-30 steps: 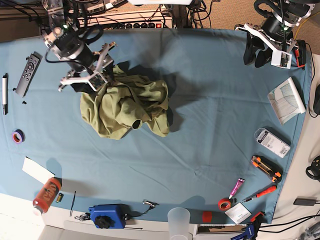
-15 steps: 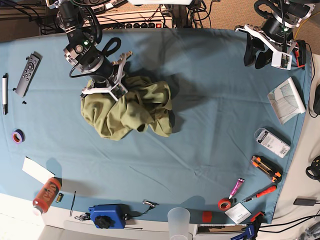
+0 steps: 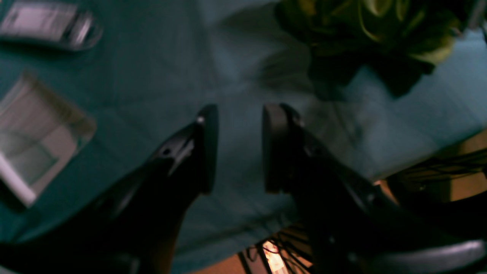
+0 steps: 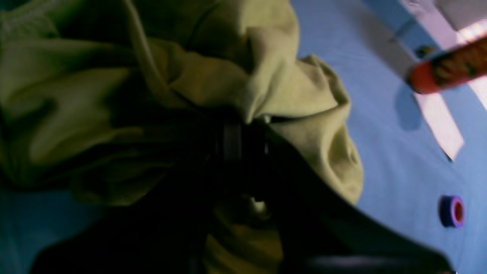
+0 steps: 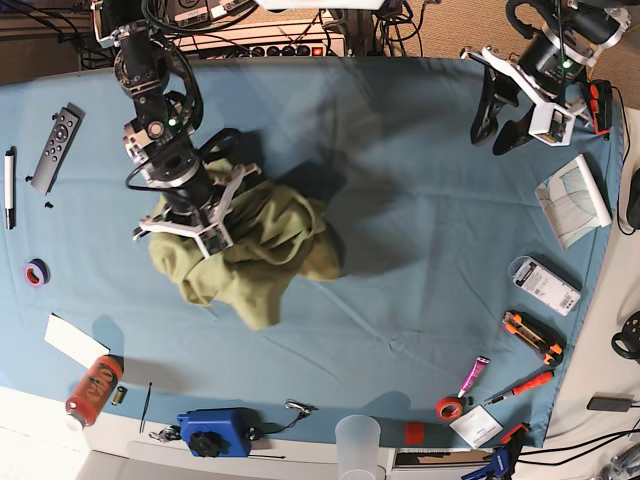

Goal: Layout the t-shirt on the table in an organized manner, then fold the t-shirt properly
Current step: 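Grasp the t-shirt with the right gripper and lift it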

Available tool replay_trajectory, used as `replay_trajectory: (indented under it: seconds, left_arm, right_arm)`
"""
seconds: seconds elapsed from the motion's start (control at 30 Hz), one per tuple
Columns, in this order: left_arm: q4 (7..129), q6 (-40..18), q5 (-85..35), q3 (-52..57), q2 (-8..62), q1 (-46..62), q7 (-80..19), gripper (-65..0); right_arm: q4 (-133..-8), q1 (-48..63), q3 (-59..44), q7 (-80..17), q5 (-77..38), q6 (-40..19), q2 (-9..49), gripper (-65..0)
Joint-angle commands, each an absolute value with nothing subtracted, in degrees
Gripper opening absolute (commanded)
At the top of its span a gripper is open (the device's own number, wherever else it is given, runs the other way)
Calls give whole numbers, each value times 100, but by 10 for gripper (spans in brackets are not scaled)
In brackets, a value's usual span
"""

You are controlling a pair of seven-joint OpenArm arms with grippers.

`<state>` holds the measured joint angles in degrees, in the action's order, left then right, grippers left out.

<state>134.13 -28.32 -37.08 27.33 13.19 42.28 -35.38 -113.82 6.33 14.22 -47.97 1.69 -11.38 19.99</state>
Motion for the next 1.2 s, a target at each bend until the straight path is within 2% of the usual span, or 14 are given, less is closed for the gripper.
replay_trajectory:
  seconds: [0.0,0.27,0.33,0.47,0.8,1.0,1.17]
  left_arm:
    - [13500,-2877,-3782,2751,1350,4217,-3374,-439]
    - [13500,-3336,-4233,2751,1350,4023,-3332,-439]
    - [13500,-3352,-4228,2751,1350,3979,-3332,-439]
    - [13500,-3347,-4226,2751,1350,3885,-3293,-439]
    - [13500,-3350,-4228,2751,1350,3887,-3293,-439]
    - [13500,-3350,-4228,2751,1350,3887,-3293,-439]
    - [13500,-3352,-4228,2751,1350,3887,-3293,-439]
  right_arm:
    - [-11476,556,1297,-4672,257,-1055,2047,-650]
    - [-11474,558,517,-4733,-423,-1219,2047,-650]
    - [-11474,561,517,-4733,-753,-1623,2047,-650]
    - [-11474,572,530,-4707,-1719,-2803,1953,-650]
    - [-11474,403,530,-4687,-3089,-3957,873,-650]
    - [-11474,78,530,-4786,-3520,-4000,226,-650]
    - [-11474,-119,530,-4799,-3155,-4000,-80,-650]
